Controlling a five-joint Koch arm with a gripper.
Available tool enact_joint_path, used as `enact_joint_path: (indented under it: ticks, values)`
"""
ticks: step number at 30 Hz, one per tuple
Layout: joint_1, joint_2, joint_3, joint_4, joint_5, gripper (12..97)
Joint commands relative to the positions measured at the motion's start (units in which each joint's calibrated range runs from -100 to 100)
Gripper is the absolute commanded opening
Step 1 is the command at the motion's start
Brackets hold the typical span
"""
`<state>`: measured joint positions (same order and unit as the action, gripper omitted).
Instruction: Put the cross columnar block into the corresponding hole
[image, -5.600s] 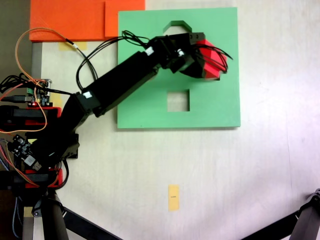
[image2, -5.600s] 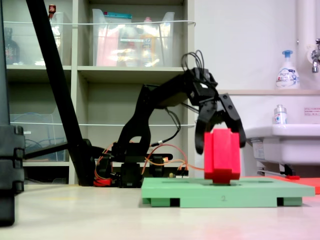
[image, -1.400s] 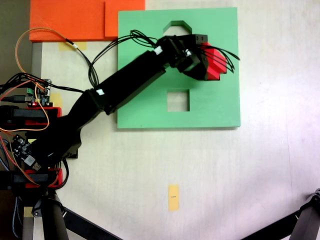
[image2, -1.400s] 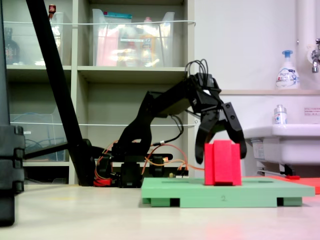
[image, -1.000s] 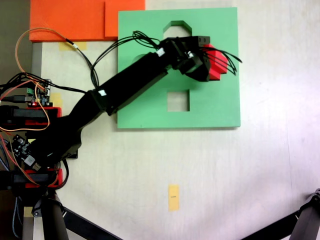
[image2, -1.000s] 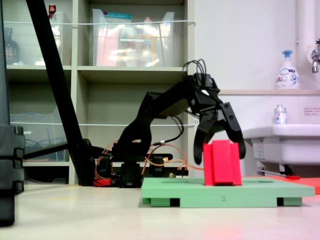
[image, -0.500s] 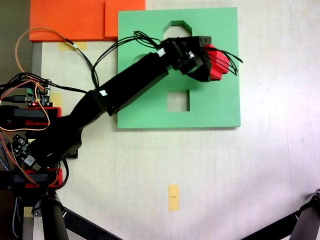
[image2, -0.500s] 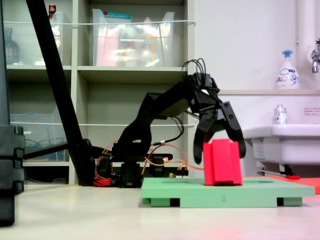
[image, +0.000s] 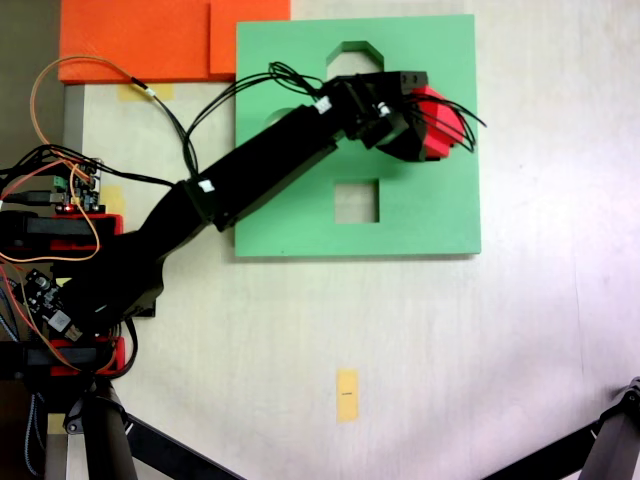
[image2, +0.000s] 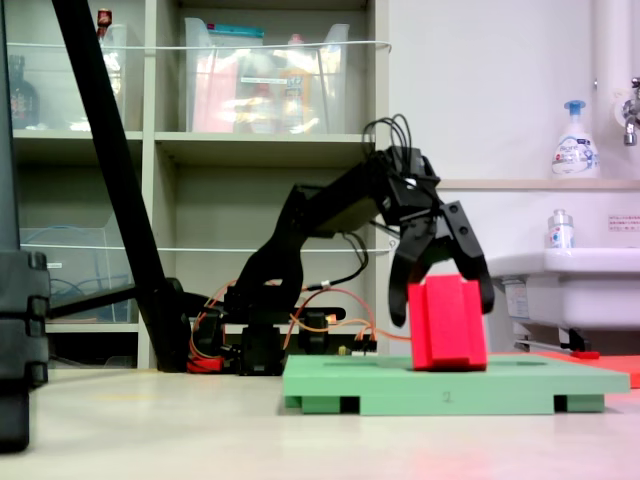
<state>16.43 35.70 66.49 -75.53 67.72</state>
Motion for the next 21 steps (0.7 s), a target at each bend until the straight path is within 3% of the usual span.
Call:
enact_joint_path:
  ticks: [1, 11, 21]
  values:
    - [0.2, -6.4, 0.2, -1.8, 0.2, 45.4]
    - [1.5, -21.5, 0.2, -12.9, 0.2, 43.2]
    - [2.1, -18.5, 0.1, -14.5, 0.2, 43.2]
